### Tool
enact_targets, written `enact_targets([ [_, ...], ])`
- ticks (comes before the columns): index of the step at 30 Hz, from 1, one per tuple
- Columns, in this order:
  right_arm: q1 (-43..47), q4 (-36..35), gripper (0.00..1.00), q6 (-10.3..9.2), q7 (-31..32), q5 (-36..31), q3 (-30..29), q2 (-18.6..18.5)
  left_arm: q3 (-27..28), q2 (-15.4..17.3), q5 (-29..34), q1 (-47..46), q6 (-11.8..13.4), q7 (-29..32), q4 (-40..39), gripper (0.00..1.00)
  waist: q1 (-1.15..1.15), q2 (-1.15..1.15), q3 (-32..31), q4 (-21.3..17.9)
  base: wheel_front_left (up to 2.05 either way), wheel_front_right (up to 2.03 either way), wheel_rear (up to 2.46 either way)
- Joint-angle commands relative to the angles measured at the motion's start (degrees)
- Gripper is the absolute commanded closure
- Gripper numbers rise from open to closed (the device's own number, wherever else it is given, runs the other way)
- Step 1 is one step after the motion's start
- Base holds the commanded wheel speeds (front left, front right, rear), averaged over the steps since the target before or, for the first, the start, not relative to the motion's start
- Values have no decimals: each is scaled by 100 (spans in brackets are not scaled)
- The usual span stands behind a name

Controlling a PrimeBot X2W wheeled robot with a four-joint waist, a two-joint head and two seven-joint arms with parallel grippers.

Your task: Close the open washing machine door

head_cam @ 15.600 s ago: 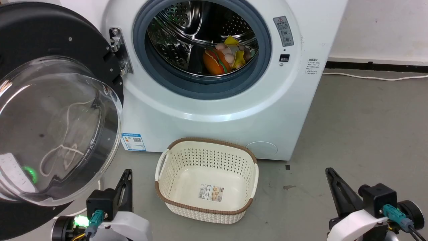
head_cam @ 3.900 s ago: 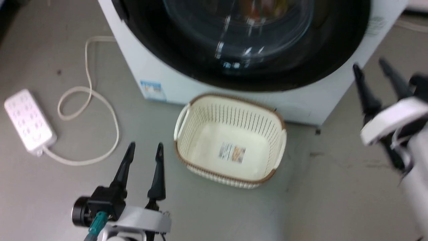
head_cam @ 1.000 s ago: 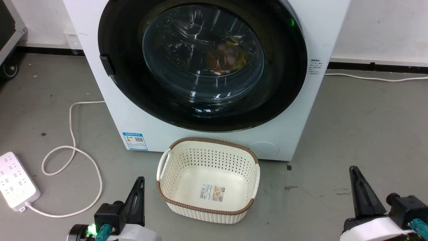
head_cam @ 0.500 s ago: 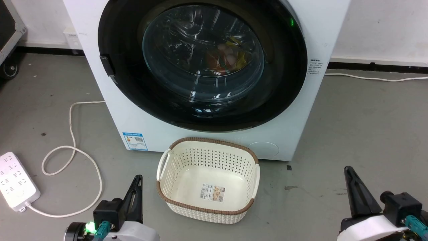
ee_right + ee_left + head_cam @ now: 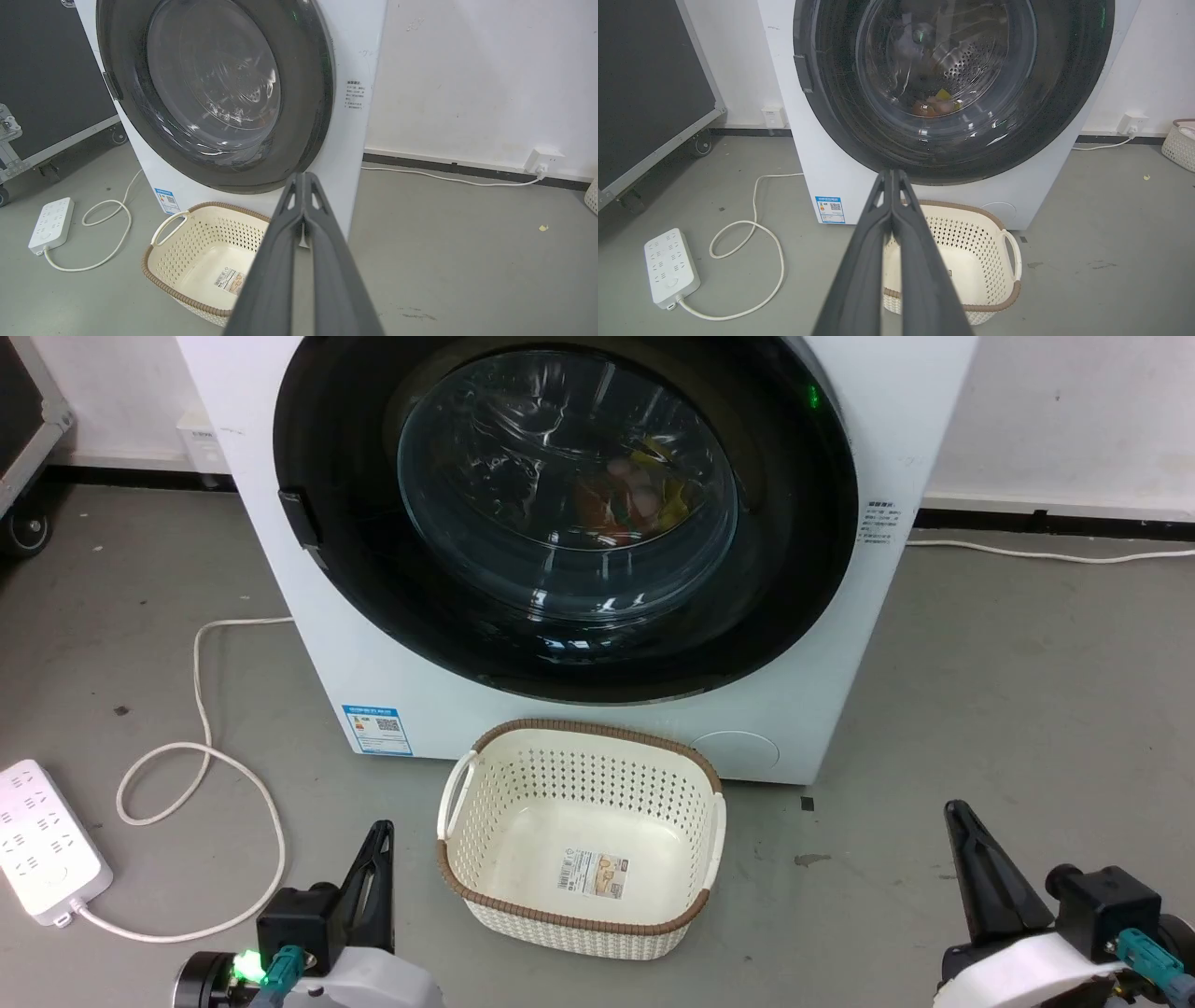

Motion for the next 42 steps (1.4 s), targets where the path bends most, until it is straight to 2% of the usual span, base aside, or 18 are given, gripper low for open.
enact_targets([
  [1,-75,-42,100,-3,38,-65,20,17,30,3,52,-64,32,39,-46,100,0,0,0,0,0,0,0],
  [42,-152,-132,100,-4,533,-352,200,27,196,5,275,-110,104,528,-366,100,0,0,3,-12,0,0,0],
])
